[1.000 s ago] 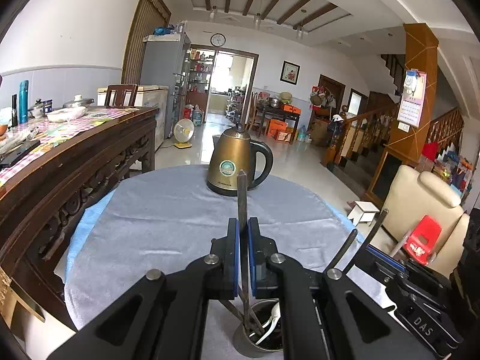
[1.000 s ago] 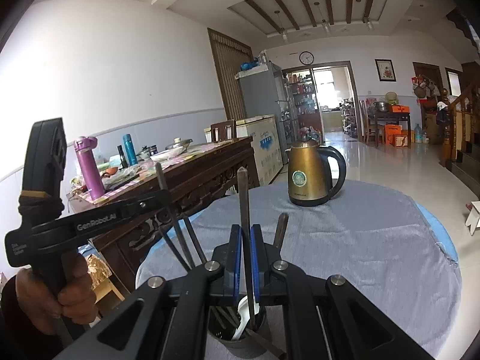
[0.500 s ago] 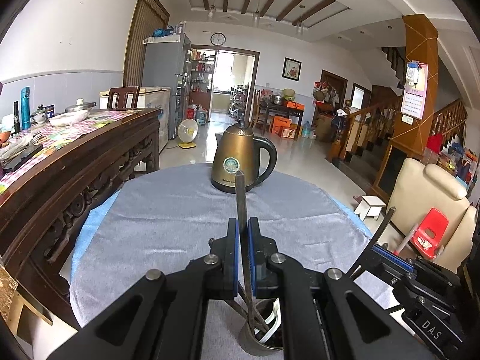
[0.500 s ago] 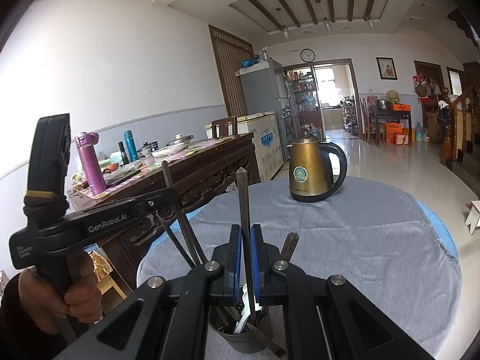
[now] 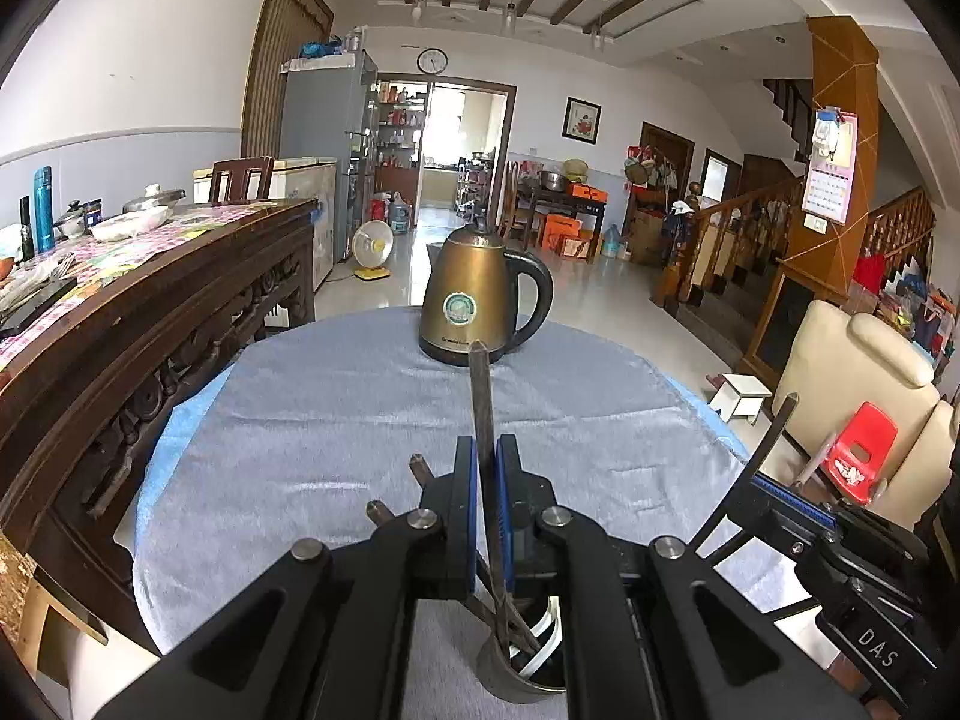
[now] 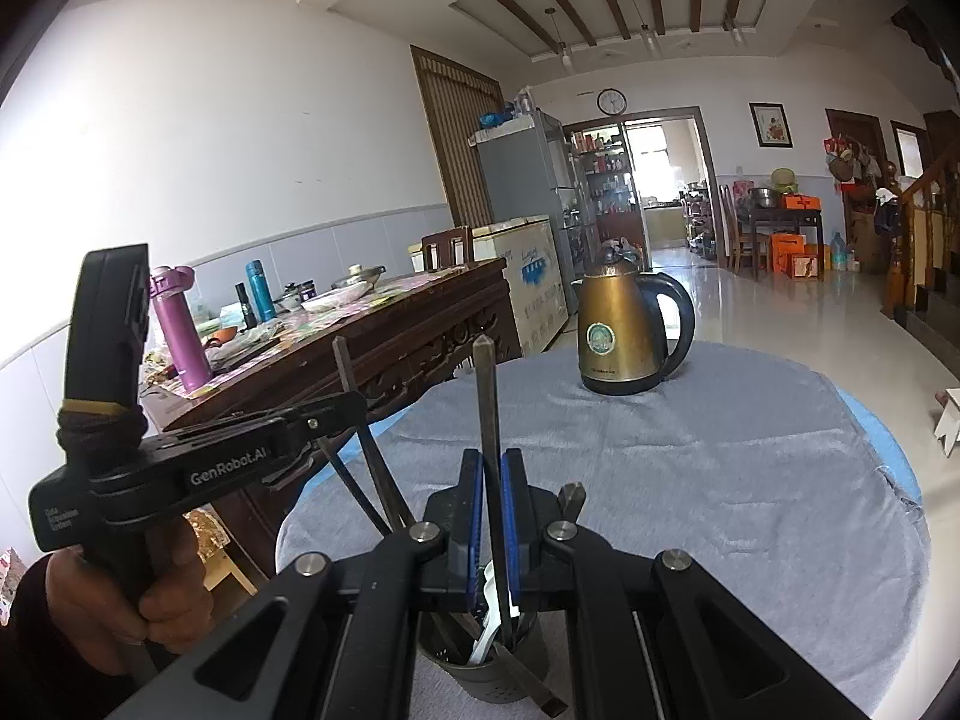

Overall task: Organize utensils
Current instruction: 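Push the chopsticks down into the cup with both closed tools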

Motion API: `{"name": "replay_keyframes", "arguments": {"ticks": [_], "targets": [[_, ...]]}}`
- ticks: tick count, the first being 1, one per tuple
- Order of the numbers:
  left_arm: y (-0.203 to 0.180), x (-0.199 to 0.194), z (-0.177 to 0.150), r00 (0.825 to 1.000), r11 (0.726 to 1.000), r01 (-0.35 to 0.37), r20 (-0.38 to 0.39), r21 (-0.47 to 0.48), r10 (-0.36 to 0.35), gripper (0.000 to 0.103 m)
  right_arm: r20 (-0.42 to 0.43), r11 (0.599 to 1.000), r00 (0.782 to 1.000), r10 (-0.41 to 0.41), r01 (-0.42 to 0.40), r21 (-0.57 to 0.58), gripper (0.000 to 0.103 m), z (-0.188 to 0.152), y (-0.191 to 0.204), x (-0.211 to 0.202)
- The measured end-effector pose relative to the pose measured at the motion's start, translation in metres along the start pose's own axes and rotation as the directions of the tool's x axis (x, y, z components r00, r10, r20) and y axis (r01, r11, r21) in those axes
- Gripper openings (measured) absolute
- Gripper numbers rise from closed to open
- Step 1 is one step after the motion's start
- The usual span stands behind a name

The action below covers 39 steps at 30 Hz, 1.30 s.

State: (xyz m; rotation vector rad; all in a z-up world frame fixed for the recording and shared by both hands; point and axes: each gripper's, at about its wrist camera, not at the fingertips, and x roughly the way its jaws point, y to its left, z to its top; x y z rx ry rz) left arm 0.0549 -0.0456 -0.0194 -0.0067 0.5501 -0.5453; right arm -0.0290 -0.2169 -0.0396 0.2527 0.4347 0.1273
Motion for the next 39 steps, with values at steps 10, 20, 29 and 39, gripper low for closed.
{"name": "replay_keyframes", "arguments": {"ticks": [10, 20, 29, 39], "targets": [[0.000, 0.003, -0.005, 1.000, 1.000, 0.004, -0.023, -0.002, -0.004, 0.006, -0.024, 1.000, 1.000, 0.002, -0.002, 0.012, 0.008, -0.002, -0.004, 0.003], [-0.002, 0.007, -0.008, 0.999, 1.000, 0.011, -0.047, 0.005, -0.011, 0.006, -0.050, 1.000, 0.999, 0.015, -0.015, 0.008, 0.009, -0.005, -0.001, 0.008], [-0.005, 0.008, -0.013, 0.997, 1.000, 0.007, -0.077, 0.015, -0.006, 0.006, -0.078, 1.000, 0.997, 0.018, -0.018, 0.003, 0.009, -0.009, 0.002, 0.012], [-0.005, 0.009, -0.018, 0.994, 0.998, -0.045, -0.102, 0.035, 0.048, 0.007, -0.102, 1.000, 0.995, -0.001, 0.000, -0.011, 0.009, -0.010, 0.004, 0.014]]}}
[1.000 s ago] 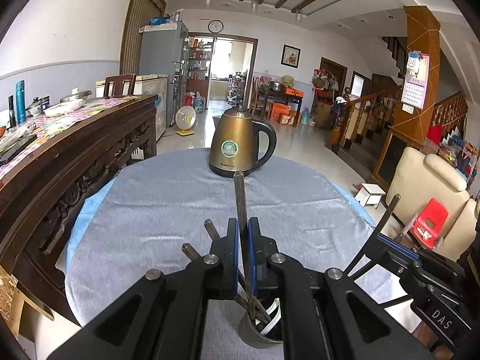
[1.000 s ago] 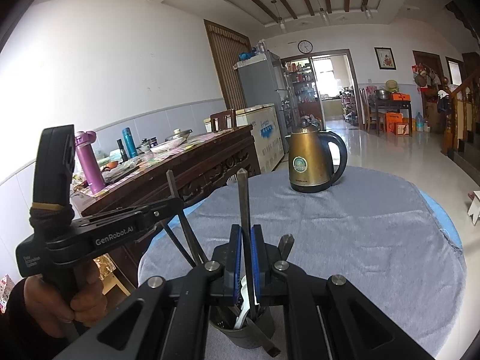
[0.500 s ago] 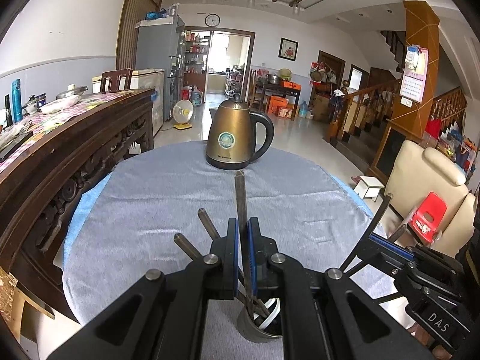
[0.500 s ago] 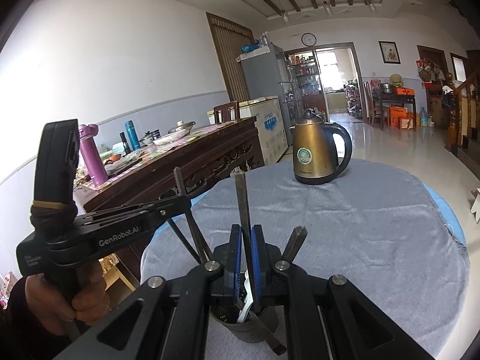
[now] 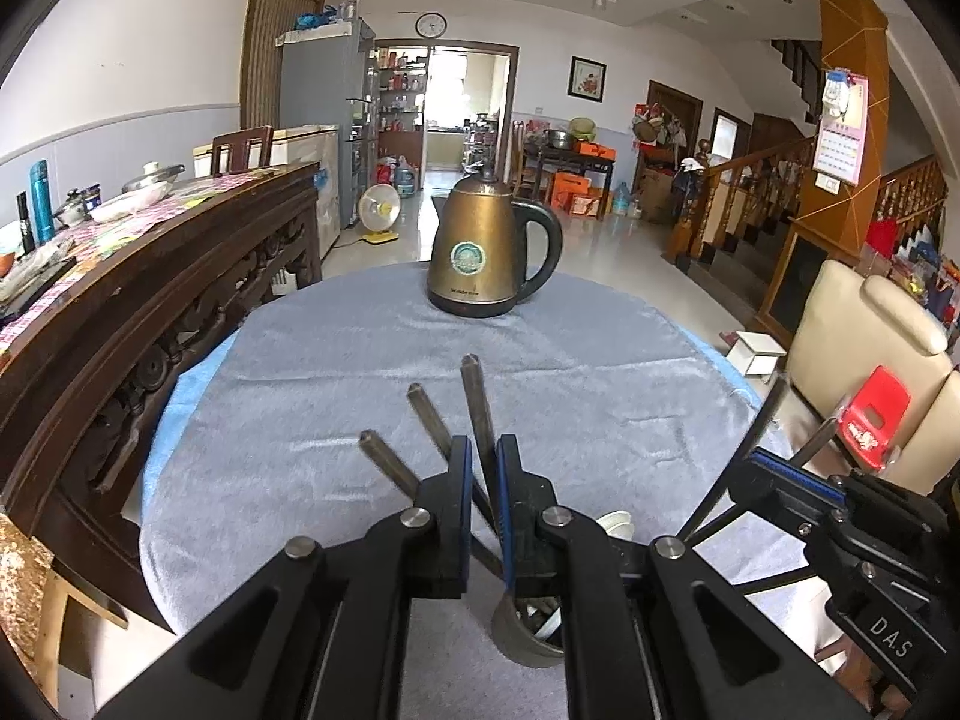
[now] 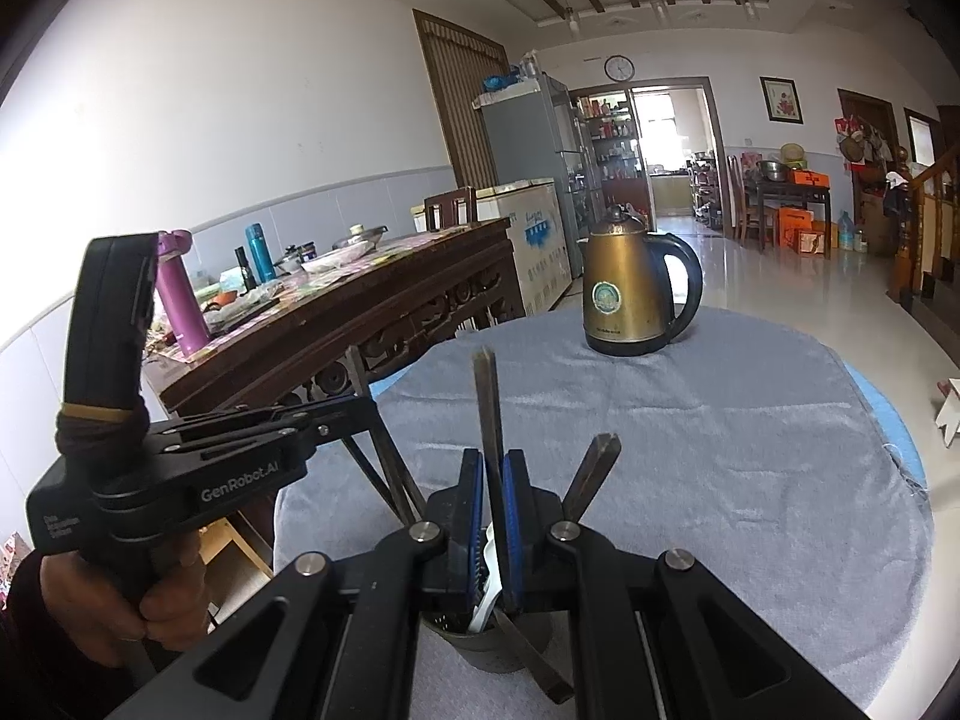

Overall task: Organize utensils
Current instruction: 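Push the chopsticks down into the cup with both closed tools, then open both tools to release the chopsticks and pull back from the cup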

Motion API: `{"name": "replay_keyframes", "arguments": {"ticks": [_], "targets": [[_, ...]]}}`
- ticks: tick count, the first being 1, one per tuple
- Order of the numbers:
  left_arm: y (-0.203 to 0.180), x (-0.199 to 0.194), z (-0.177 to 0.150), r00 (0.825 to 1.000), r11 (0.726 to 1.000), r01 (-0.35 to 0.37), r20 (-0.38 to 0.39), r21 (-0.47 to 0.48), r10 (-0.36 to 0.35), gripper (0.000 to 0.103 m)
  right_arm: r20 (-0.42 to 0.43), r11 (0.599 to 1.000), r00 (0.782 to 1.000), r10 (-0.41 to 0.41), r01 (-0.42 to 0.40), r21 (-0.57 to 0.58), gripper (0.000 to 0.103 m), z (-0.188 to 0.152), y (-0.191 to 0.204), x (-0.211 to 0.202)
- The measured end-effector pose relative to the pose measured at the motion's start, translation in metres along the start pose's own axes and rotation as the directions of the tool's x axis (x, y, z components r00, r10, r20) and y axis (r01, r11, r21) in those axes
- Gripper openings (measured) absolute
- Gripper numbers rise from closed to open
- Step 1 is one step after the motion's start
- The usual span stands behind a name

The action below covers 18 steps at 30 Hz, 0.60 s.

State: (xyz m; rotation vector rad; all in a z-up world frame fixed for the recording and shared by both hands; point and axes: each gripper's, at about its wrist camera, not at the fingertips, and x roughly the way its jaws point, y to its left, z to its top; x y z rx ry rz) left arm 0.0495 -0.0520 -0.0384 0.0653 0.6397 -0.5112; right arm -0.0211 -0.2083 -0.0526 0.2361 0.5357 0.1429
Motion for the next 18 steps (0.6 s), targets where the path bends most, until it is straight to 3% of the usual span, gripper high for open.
{"name": "replay_keyframes", "arguments": {"ticks": [2, 3, 8, 11, 14, 18], "targets": [[0.000, 0.000, 0.000, 1.000, 1.000, -0.009, -0.003, 0.004, 0.009, 0.014, -0.009, 1.000, 1.000, -0.003, 0.003, 0.005, 0.013, 0.000, -0.001, 0.001], [0.001, -0.001, 0.000, 1.000, 1.000, -0.013, -0.002, 0.003, 0.013, 0.023, -0.010, 1.000, 1.000, -0.003, 0.003, 0.006, 0.014, -0.001, -0.001, 0.001], [0.001, -0.005, -0.001, 0.999, 0.999, -0.036, 0.012, 0.009, 0.035, 0.041, -0.008, 1.000, 1.000, -0.008, 0.008, 0.003, 0.014, -0.001, -0.001, 0.000], [0.001, -0.007, 0.000, 0.999, 0.999, -0.046, 0.014, 0.010, 0.046, 0.058, -0.003, 1.000, 1.000, -0.011, 0.011, 0.005, 0.014, -0.001, -0.001, -0.001], [0.002, -0.011, -0.001, 0.997, 0.997, -0.076, 0.010, 0.010, 0.075, 0.067, 0.003, 1.000, 1.000, -0.015, 0.015, 0.013, 0.014, 0.000, -0.003, -0.004], [0.011, -0.022, -0.005, 0.995, 0.995, -0.096, 0.017, 0.000, 0.096, 0.069, 0.017, 1.000, 1.000, -0.016, 0.016, 0.015, 0.014, 0.001, -0.005, -0.011]]}}
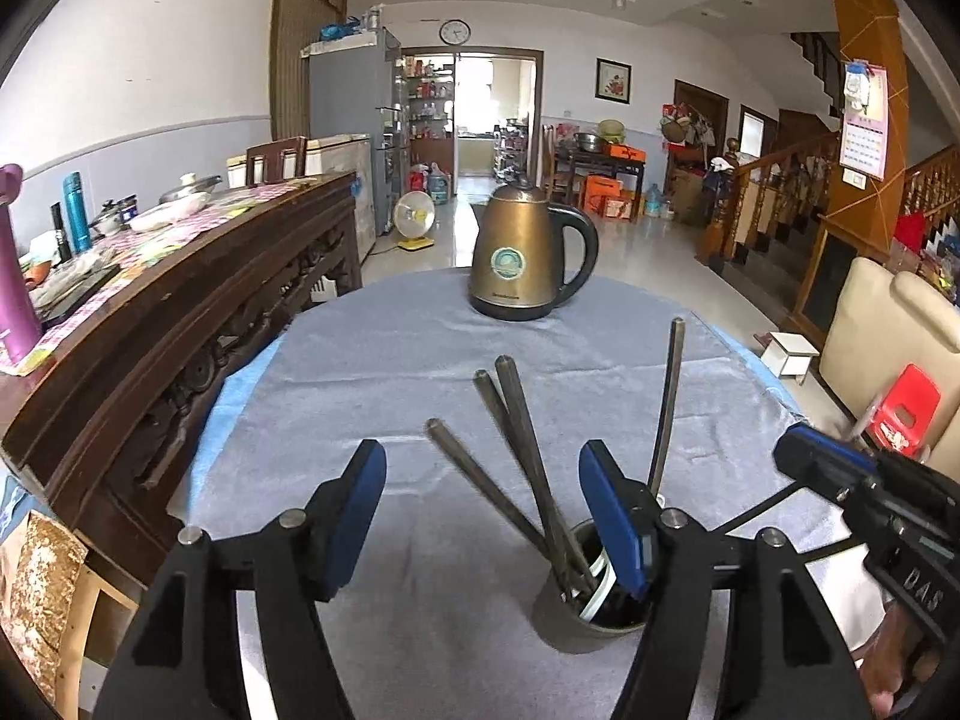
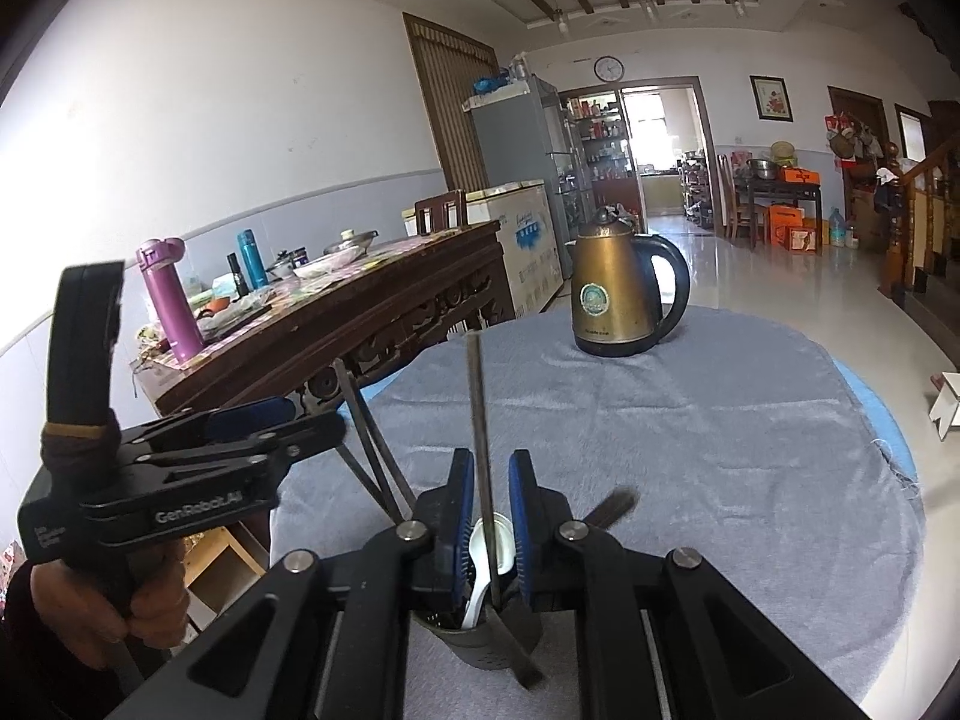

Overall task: Organize utensils
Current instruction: 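Open both tools to release the chopsticks and pull back from the cup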

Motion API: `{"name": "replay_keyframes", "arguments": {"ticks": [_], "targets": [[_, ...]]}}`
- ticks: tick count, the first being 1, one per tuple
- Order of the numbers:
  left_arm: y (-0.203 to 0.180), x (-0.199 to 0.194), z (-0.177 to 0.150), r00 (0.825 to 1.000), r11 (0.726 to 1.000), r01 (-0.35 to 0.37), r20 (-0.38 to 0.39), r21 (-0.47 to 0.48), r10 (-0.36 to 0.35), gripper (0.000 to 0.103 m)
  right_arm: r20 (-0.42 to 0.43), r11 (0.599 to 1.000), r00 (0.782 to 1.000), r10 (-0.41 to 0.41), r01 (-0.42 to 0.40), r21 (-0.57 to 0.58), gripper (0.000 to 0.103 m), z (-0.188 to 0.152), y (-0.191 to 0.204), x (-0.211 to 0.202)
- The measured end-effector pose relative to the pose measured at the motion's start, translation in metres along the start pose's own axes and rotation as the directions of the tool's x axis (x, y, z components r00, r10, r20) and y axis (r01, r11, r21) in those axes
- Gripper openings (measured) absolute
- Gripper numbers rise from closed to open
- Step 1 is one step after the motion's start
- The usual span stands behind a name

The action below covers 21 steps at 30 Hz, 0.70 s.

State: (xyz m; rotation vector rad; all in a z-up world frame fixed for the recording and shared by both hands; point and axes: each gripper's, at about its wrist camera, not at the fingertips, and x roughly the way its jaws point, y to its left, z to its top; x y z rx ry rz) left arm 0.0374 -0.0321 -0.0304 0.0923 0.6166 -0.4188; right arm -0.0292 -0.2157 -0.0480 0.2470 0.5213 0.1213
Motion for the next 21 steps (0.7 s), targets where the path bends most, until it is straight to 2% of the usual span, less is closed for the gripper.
{"name": "replay_keyframes", "arguments": {"ticks": [5, 8, 12, 16, 21], "targets": [[0.011, -0.004, -0.003, 1.000, 1.000, -0.006, -0.024, -0.025, 0.005, 0.072, -0.002, 1.000, 1.000, 0.010, -0.010, 0.009, 0.016, 0.000, 0.000, -0.002], [0.017, -0.011, -0.010, 0.999, 1.000, -0.015, -0.028, -0.008, 0.014, 0.073, -0.002, 1.000, 1.000, 0.017, -0.017, -0.009, 0.016, -0.001, 0.006, -0.004], [0.023, -0.014, -0.023, 0.997, 0.998, -0.053, -0.053, 0.027, 0.055, 0.078, -0.013, 0.999, 0.999, 0.037, -0.038, -0.024, 0.017, -0.003, 0.016, -0.007], [0.025, -0.010, -0.038, 0.990, 0.995, -0.092, -0.106, 0.048, 0.097, 0.079, -0.053, 0.998, 0.997, 0.061, -0.062, -0.013, 0.027, -0.012, 0.023, -0.007], [0.015, -0.014, -0.047, 0.978, 0.984, -0.159, -0.119, 0.083, 0.169, 0.079, -0.070, 0.998, 0.997, 0.039, -0.042, -0.037, 0.030, -0.024, 0.035, -0.016]]}}
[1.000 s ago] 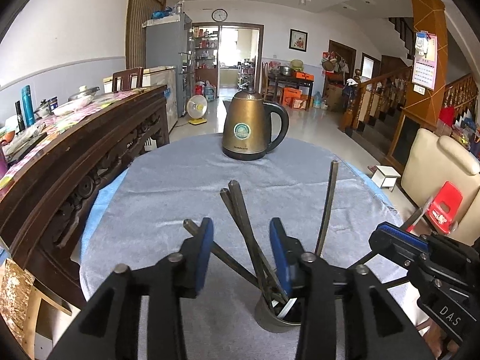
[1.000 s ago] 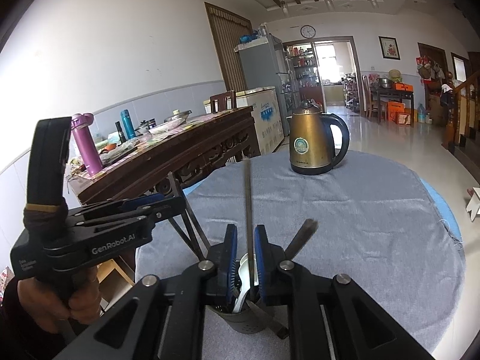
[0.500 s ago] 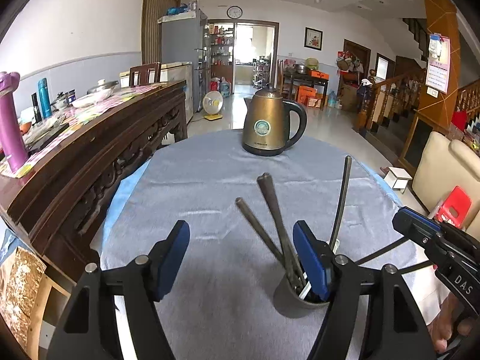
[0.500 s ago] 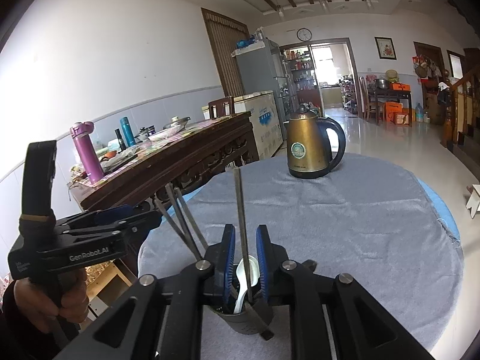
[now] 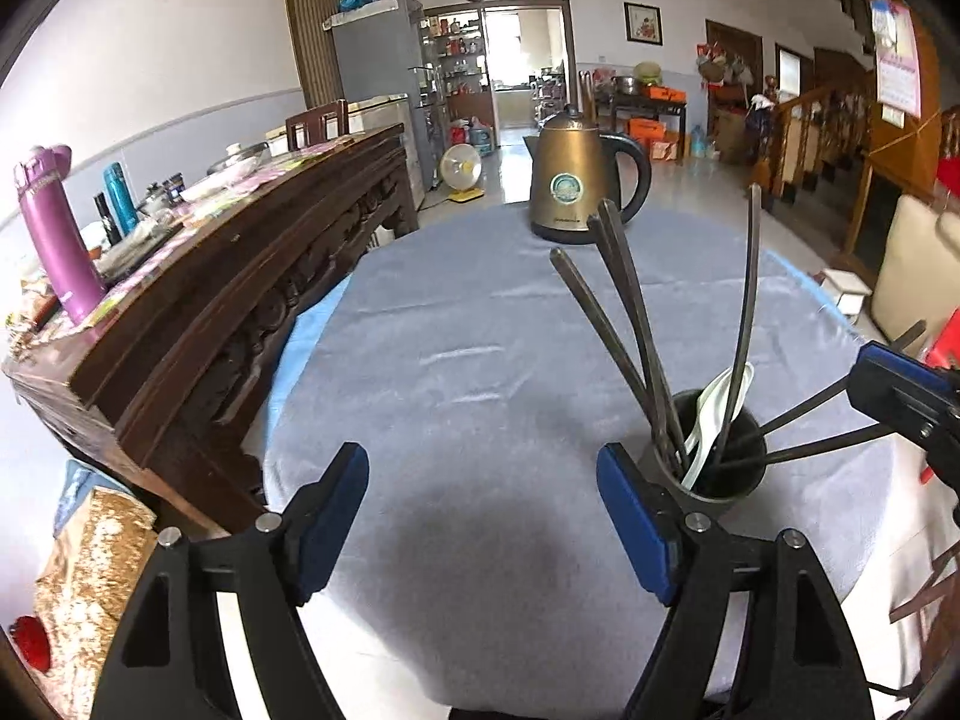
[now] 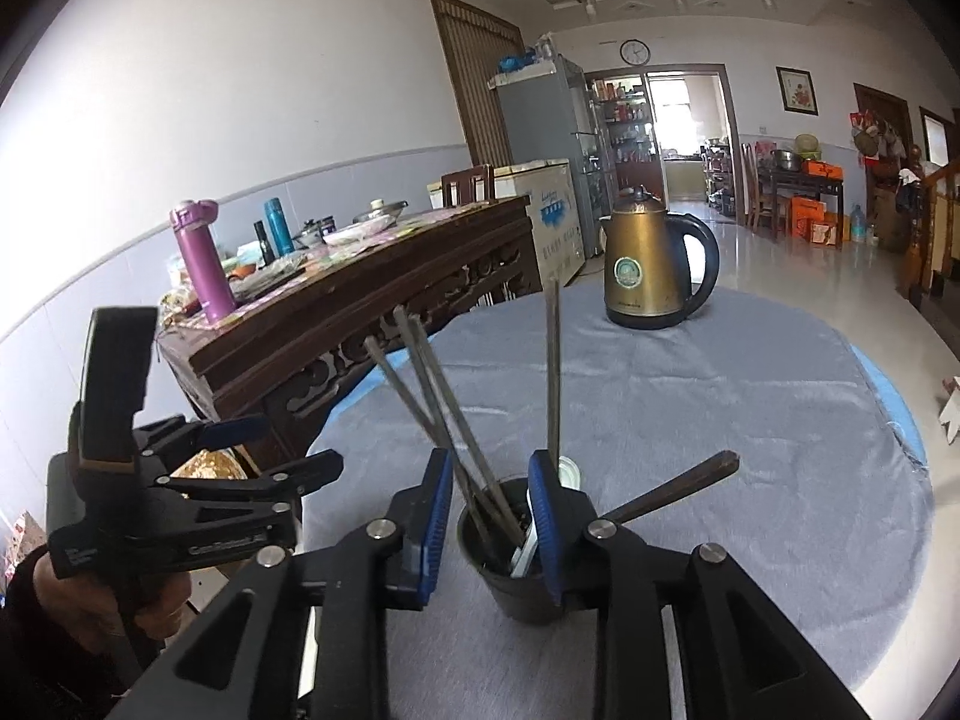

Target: Organize utensils

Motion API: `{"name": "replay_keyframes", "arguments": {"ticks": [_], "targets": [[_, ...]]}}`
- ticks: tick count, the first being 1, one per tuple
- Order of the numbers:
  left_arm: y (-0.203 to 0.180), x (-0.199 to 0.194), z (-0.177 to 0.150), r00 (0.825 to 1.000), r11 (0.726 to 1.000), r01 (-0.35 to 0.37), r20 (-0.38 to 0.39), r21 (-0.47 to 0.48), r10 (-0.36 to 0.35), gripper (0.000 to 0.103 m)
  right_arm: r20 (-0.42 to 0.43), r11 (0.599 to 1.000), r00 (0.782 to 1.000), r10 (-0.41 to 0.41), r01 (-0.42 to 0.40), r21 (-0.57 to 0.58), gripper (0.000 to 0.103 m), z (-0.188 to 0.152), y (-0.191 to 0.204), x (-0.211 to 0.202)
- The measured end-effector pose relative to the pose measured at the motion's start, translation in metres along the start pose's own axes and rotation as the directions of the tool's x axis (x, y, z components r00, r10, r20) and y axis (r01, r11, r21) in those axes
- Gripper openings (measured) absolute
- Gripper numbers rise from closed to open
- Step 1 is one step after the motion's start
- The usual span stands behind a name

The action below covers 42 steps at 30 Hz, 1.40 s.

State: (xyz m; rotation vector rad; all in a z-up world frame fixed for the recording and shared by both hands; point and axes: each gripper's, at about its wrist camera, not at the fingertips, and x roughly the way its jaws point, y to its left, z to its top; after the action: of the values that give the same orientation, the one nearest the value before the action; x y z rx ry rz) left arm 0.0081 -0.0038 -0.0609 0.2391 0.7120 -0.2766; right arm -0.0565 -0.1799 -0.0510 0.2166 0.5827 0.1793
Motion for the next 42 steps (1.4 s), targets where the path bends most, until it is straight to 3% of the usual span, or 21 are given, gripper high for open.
{"name": "replay_keyframes", "arguments": {"ticks": [4, 8, 13, 15, 17, 22, 29, 42], "targets": [[-0.009, -0.017, -0.002, 0.995, 0.994, -0.100, 0.028, 0.047, 0.098, 0.082, 0.008, 1.000, 1.000, -0.018, 0.018, -0.001, 0.031, -0.004, 0.006, -0.013], [-0.008, -0.031, -0.006, 0.997, 0.998, -0.068, 0.030, 0.005, 0.067, 0.082, 0.026, 1.000, 0.999, -0.027, 0.027, 0.007, 0.032, -0.008, 0.010, -0.027], [-0.001, -0.043, -0.009, 0.995, 0.996, -0.090, 0.034, -0.022, 0.090, 0.082, 0.071, 0.999, 0.997, -0.042, 0.041, 0.019, 0.033, -0.010, 0.009, -0.050], [-0.003, -0.048, -0.011, 0.995, 0.996, -0.088, 0.036, -0.023, 0.089, 0.082, 0.084, 0.999, 0.995, -0.047, 0.044, 0.029, 0.041, -0.011, 0.006, -0.057], [-0.005, -0.053, -0.012, 0.995, 0.996, -0.091, 0.045, -0.015, 0.091, 0.082, 0.098, 0.998, 0.994, -0.046, 0.041, 0.047, 0.064, -0.012, 0.004, -0.065], [-0.013, -0.064, -0.015, 0.994, 0.995, -0.098, 0.058, 0.004, 0.098, 0.082, 0.111, 0.998, 0.993, -0.043, 0.036, 0.059, 0.064, -0.018, 0.005, -0.077], [-0.011, -0.069, -0.020, 0.994, 0.995, -0.100, 0.035, -0.011, 0.100, 0.082, 0.062, 0.996, 0.997, -0.052, 0.047, 0.079, 0.064, -0.028, 0.015, -0.075], [-0.016, -0.086, -0.038, 0.996, 0.996, -0.085, 0.023, -0.037, 0.086, 0.082, -0.046, 0.965, 0.981, -0.191, 0.196, 0.177, 0.064, -0.055, 0.022, -0.079]]}}
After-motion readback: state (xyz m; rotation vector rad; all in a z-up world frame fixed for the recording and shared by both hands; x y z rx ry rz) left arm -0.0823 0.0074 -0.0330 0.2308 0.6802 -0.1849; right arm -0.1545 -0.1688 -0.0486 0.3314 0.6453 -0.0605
